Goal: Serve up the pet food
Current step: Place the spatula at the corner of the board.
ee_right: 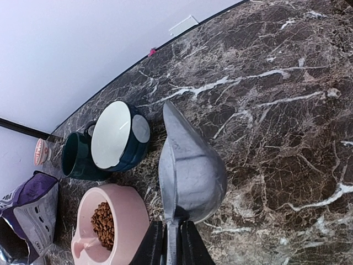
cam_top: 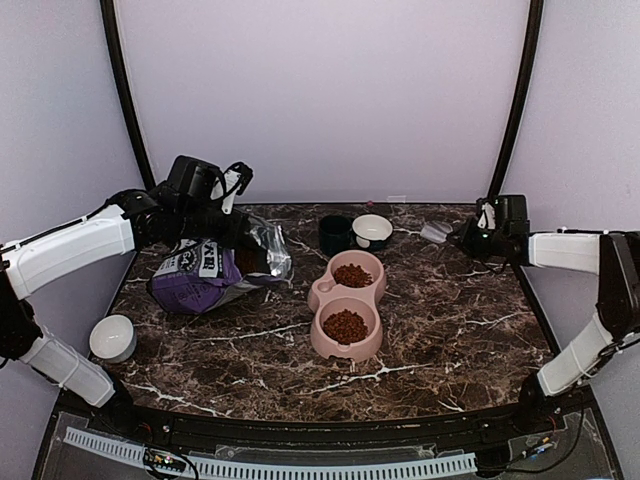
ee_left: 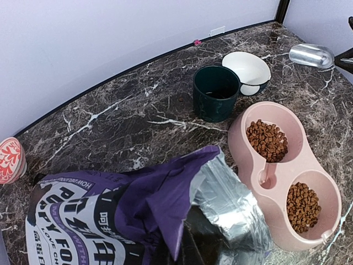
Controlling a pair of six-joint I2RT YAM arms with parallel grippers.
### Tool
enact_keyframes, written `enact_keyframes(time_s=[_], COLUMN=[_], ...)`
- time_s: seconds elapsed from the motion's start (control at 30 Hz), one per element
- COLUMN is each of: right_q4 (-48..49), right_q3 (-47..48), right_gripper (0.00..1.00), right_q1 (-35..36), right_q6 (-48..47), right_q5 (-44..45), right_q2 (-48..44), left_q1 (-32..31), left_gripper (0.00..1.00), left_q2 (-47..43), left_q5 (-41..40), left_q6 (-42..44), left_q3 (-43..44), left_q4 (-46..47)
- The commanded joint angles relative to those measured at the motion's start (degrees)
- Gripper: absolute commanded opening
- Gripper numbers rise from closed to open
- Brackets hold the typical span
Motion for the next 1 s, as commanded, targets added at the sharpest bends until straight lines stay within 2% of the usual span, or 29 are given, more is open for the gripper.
enact_keyframes(time_s=[0.0, 0.3, 0.67, 0.97], right_q4=[8.83, 12.78, 12.58, 12.62], right_q3=[0.77, 1.35, -0.40, -3.15], right_gripper=[0.00, 0.00, 0.00, 0.10], right_q1=[-0.60, -0.79, -0.79, -0.70], right_q6=[1.03, 1.14, 0.24, -0.44], right_q5=[-0.43, -0.86, -0.30, -1.09], right_q2=[3.91, 12.41, 15.67, 15.67], left_q1=[-0.25, -0.25, -0.25, -0.25], left_gripper=[0.00, 0.00, 0.00, 0.00], left_q2=[-3.39, -3.17, -3.08, -3.08], left_q5=[-2.26, -3.07, -3.52, -3.79], left_q6=[1.27, 1.73, 2.08, 2.16], left_q3=[0.32, 0.18, 0.18, 0.21], left_q4=[5.21, 5.13, 4.98, 5.05])
